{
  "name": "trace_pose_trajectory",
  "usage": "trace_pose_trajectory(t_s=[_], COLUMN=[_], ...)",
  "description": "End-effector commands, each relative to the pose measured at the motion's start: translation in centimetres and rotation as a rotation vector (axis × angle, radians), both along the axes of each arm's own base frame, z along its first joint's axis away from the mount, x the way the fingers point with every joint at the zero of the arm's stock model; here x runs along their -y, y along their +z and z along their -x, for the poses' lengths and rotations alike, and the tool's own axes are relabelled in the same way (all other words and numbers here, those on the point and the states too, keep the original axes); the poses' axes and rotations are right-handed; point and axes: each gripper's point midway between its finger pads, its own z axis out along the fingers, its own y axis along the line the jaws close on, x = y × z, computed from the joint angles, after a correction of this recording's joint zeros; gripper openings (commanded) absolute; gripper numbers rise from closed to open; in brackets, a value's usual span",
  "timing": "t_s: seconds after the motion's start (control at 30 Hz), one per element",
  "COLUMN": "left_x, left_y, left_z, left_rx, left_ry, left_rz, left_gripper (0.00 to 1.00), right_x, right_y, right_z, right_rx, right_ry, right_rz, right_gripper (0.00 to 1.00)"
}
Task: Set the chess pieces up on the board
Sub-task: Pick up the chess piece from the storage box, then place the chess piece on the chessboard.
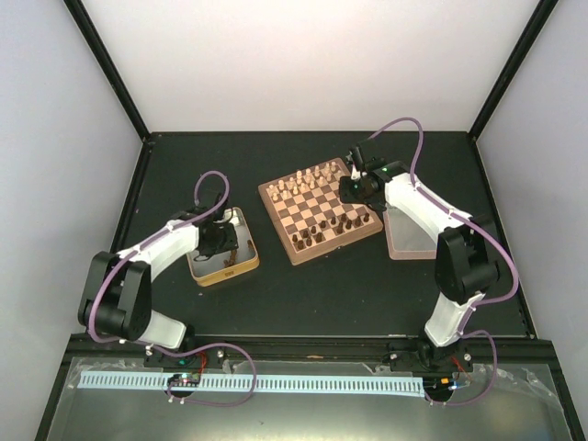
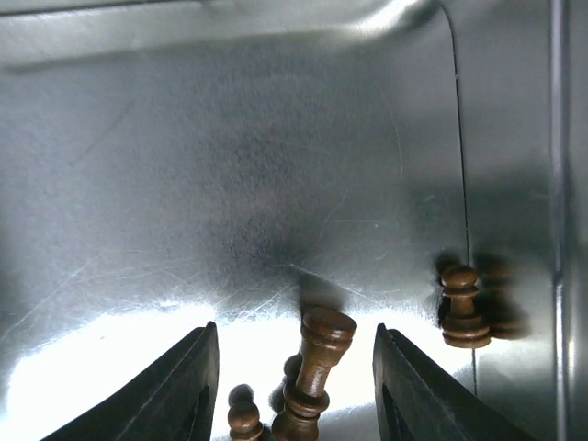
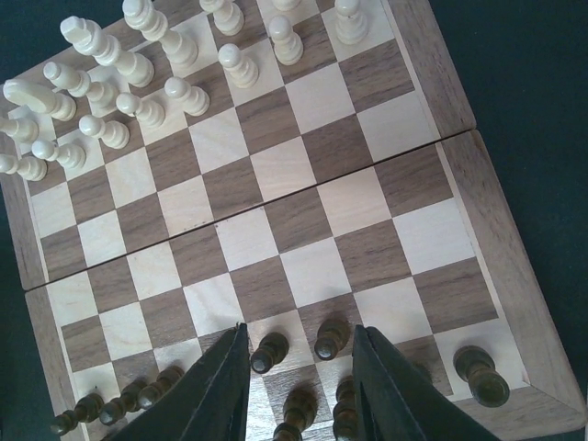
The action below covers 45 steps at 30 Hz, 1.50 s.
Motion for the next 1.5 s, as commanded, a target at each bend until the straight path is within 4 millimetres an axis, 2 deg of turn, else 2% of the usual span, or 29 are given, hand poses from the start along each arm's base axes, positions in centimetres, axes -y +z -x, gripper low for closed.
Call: trace_pose_trajectory(t_s=[0.0,0.17,0.37,0.47,0.57,0.63,0.7,0.87,0.97,1.03,1.07,1.23,1.33,1.47], left_x=[0.8,1.5,1.0,0.4,0.1,0.2,0.5,1.9,4.0,5.8,6.6,10.2,11.9,14.3], left_y=[-1.3,-2.4,-3.4,-3.6,-3.2,-2.2,-0.7,5.0,8.6,10.6,12.5,18.1,20.5,23.4], left_z=[0.5,0.6,0.6,0.4,0.1,-0.3,-1.0,-2.9,-3.8,-4.3,-4.4,-5.0,-5.0,-5.0], left_rx=[-0.065,-0.116,-0.161,-0.164,-0.144,-0.106,-0.042,0.166,0.265,0.302,0.341,0.384,0.349,0.295], left_ry=[-0.054,-0.095,-0.091,-0.082,-0.074,-0.067,-0.060,-0.057,-0.061,-0.068,-0.070,-0.030,0.008,0.013], left_rz=[0.032,0.047,0.007,-0.024,-0.040,-0.032,-0.009,0.100,0.246,0.372,0.444,0.769,0.959,1.184], left_gripper=[0.45,0.40,0.28,0.19,0.10,0.08,0.08,0.08,0.08,0.09,0.09,0.09,0.09,0.07], right_x=[-0.4,-0.7,-1.0,-1.1,-1.3,-1.5,-2.0,-4.1,-5.9,-7.3,-8.3,-12.8,-15.0,-16.5], right_y=[1.7,1.7,2.0,2.2,2.4,2.7,3.0,4.8,7.0,9.2,10.2,13.5,14.5,14.9], right_z=[-0.3,-0.1,0.0,0.1,0.3,0.4,0.5,1.6,2.4,3.1,3.6,6.3,7.9,9.1], right_rx=[0.041,0.040,0.045,0.050,0.053,0.061,0.073,0.142,0.233,0.311,0.350,0.499,0.559,0.610], right_ry=[-0.011,-0.009,-0.004,-0.001,0.004,0.010,0.023,0.068,0.108,0.154,0.187,0.344,0.415,0.467], right_rz=[-0.035,-0.046,-0.059,-0.065,-0.072,-0.082,-0.102,-0.246,-0.379,-0.446,-0.475,-0.538,-0.557,-0.541], right_gripper=[0.32,0.31,0.30,0.30,0.30,0.30,0.30,0.30,0.34,0.38,0.41,0.53,0.60,0.64])
